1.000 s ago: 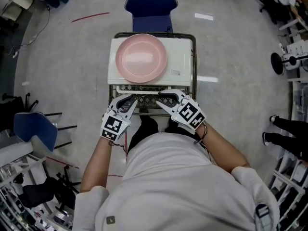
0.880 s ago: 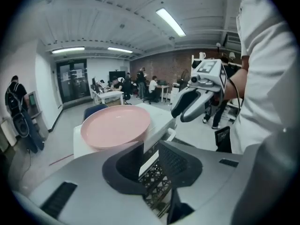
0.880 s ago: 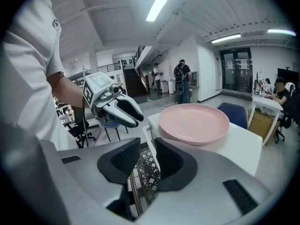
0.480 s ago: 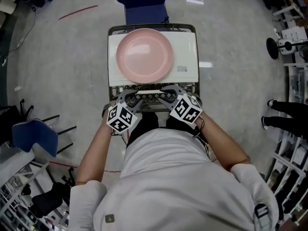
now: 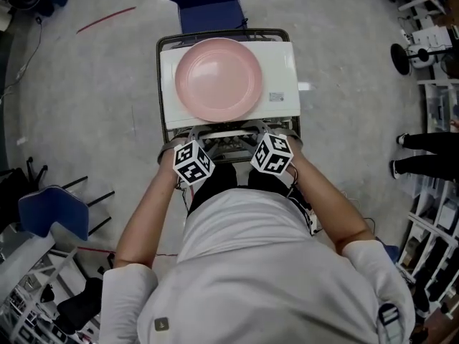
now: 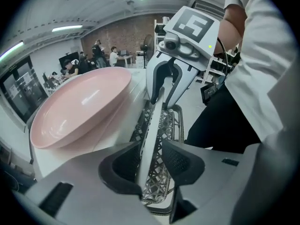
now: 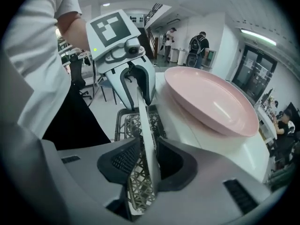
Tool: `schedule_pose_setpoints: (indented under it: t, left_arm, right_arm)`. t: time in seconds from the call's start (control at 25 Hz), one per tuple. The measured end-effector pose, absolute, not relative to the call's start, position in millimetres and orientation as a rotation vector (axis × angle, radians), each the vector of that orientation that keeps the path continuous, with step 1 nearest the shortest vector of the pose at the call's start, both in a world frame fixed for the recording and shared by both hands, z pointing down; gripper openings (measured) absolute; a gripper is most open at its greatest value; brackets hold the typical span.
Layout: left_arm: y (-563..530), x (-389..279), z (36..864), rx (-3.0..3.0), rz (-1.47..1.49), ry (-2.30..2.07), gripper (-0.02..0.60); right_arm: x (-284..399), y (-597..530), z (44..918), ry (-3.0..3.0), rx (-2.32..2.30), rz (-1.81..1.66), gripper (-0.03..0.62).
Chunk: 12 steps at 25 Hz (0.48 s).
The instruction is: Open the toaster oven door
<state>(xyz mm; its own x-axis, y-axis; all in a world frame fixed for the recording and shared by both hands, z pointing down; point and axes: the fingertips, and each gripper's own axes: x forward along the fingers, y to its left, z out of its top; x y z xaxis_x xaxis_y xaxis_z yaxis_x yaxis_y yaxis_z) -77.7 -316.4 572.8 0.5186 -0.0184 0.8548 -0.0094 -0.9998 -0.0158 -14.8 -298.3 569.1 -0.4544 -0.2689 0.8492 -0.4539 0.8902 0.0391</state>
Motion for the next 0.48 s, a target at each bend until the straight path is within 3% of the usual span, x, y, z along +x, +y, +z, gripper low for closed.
schedule_pose_setpoints:
  t: [0.48]
  left_arm:
    - [-317, -79, 585, -2.678, -1.604, 0.008, 0.109]
  right_arm:
    - [-7, -295, 595, -1.939, 0.476, 0.109, 0.101]
